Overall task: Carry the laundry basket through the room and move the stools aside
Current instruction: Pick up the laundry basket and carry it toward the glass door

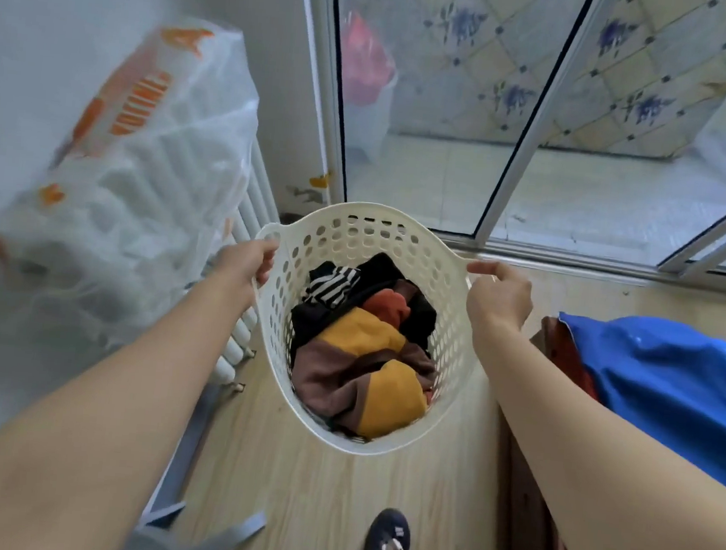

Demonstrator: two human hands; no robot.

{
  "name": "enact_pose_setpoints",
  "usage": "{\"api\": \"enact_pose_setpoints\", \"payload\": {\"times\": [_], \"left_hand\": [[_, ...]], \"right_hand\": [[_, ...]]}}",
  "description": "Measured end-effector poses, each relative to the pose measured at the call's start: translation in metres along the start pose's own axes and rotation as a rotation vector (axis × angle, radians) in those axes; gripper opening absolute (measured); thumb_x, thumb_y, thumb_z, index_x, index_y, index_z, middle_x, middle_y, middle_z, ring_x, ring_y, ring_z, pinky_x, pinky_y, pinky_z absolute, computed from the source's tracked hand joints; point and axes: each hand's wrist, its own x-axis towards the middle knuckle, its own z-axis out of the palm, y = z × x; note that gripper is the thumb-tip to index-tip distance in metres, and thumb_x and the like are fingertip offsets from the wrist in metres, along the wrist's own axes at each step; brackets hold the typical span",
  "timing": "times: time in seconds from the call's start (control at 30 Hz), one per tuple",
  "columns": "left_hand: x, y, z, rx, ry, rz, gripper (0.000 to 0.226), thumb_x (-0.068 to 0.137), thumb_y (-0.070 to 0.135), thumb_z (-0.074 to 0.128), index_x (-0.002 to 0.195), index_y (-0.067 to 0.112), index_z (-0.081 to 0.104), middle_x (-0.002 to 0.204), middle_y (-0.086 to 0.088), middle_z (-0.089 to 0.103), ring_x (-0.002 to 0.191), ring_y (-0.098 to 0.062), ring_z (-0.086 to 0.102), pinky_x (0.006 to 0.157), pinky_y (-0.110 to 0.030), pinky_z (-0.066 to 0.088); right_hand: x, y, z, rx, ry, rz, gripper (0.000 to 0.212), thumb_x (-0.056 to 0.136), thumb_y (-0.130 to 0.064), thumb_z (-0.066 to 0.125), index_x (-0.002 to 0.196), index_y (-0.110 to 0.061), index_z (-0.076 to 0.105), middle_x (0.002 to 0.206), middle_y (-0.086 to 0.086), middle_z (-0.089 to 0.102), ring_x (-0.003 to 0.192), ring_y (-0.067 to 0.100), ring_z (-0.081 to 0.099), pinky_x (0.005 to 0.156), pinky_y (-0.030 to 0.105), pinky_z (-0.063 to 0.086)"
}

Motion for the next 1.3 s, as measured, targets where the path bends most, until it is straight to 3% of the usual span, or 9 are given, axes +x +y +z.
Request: {"api": "enact_pose_setpoints", "payload": {"times": [0.17, 0.3, 0.53, 0.67, 0.8, 0.97, 1.17, 1.3], "left_hand": [[0.078, 0.038, 0.048, -0.019, 0.010, -0.058, 0.017, 0.087, 0.012, 0.056, 0.071, 0.015, 0.055, 0.063, 0.002, 0.053, 0.060, -0.008, 0.049, 0.057, -0.023, 0.034], [0.157, 0.074, 0.090, -0.018, -0.020, -0.095, 0.017, 0.085, 0.007, 0.056, 0.069, 0.014, 0.055, 0.044, 0.007, 0.056, 0.059, -0.007, 0.050, 0.055, -0.023, 0.032], [0.331, 0.135, 0.162, 0.036, -0.075, -0.208, 0.022, 0.086, 0.008, 0.055, 0.064, 0.012, 0.053, 0.045, 0.003, 0.054, 0.057, -0.012, 0.050, 0.053, -0.027, 0.037], [0.406, 0.141, 0.182, 0.066, -0.046, -0.317, 0.022, 0.087, 0.006, 0.051, 0.065, 0.010, 0.051, 0.055, -0.001, 0.051, 0.058, -0.014, 0.048, 0.063, -0.031, 0.044], [0.474, 0.137, 0.198, 0.123, -0.023, -0.392, 0.018, 0.086, 0.006, 0.050, 0.069, 0.010, 0.050, 0.064, -0.003, 0.049, 0.060, -0.017, 0.050, 0.059, -0.034, 0.047], [0.548, 0.116, 0.222, 0.197, -0.008, -0.400, 0.016, 0.086, 0.009, 0.053, 0.070, 0.011, 0.053, 0.068, -0.003, 0.051, 0.065, -0.017, 0.053, 0.056, -0.034, 0.043], [0.628, 0.050, 0.232, 0.244, 0.041, -0.441, 0.013, 0.087, 0.006, 0.052, 0.075, 0.009, 0.054, 0.074, -0.006, 0.053, 0.070, -0.018, 0.054, 0.055, -0.036, 0.042], [0.647, 0.011, 0.240, 0.296, 0.025, -0.443, 0.011, 0.088, 0.007, 0.052, 0.080, 0.011, 0.058, 0.083, -0.009, 0.057, 0.076, -0.022, 0.057, 0.067, -0.040, 0.048]], "right_hand": [[0.083, -0.042, 0.046, 0.002, -0.027, 0.038, 0.043, 0.083, 0.001, 0.035, 0.074, -0.031, 0.062, 0.076, -0.012, 0.051, 0.064, 0.019, 0.054, 0.053, 0.029, 0.041], [0.160, -0.074, 0.093, -0.007, -0.015, 0.053, 0.043, 0.077, 0.003, 0.036, 0.080, -0.027, 0.066, 0.089, -0.004, 0.061, 0.068, 0.018, 0.056, 0.053, 0.026, 0.038], [0.300, -0.118, 0.205, -0.059, 0.036, 0.133, 0.041, 0.078, 0.001, 0.036, 0.085, -0.023, 0.069, 0.094, 0.005, 0.065, 0.066, 0.020, 0.054, 0.050, 0.024, 0.035], [0.355, -0.123, 0.264, -0.099, 0.048, 0.209, 0.037, 0.078, -0.001, 0.039, 0.080, -0.024, 0.068, 0.089, 0.004, 0.064, 0.065, 0.017, 0.052, 0.050, 0.023, 0.036], [0.398, -0.108, 0.316, -0.135, 0.050, 0.300, 0.039, 0.078, 0.001, 0.037, 0.077, -0.025, 0.067, 0.089, 0.002, 0.063, 0.070, 0.017, 0.055, 0.050, 0.022, 0.035], [0.448, -0.072, 0.365, -0.210, 0.021, 0.367, 0.038, 0.078, 0.001, 0.038, 0.077, -0.023, 0.068, 0.085, 0.001, 0.064, 0.060, 0.014, 0.052, 0.048, 0.024, 0.032], [0.500, -0.003, 0.411, -0.319, -0.034, 0.436, 0.037, 0.077, 0.001, 0.038, 0.075, -0.024, 0.066, 0.086, 0.005, 0.062, 0.053, 0.015, 0.044, 0.048, 0.025, 0.031], [0.513, 0.030, 0.428, -0.355, -0.085, 0.421, 0.041, 0.076, 0.004, 0.036, 0.078, -0.023, 0.067, 0.088, 0.003, 0.057, 0.069, 0.018, 0.056, 0.058, 0.030, 0.048]]}}
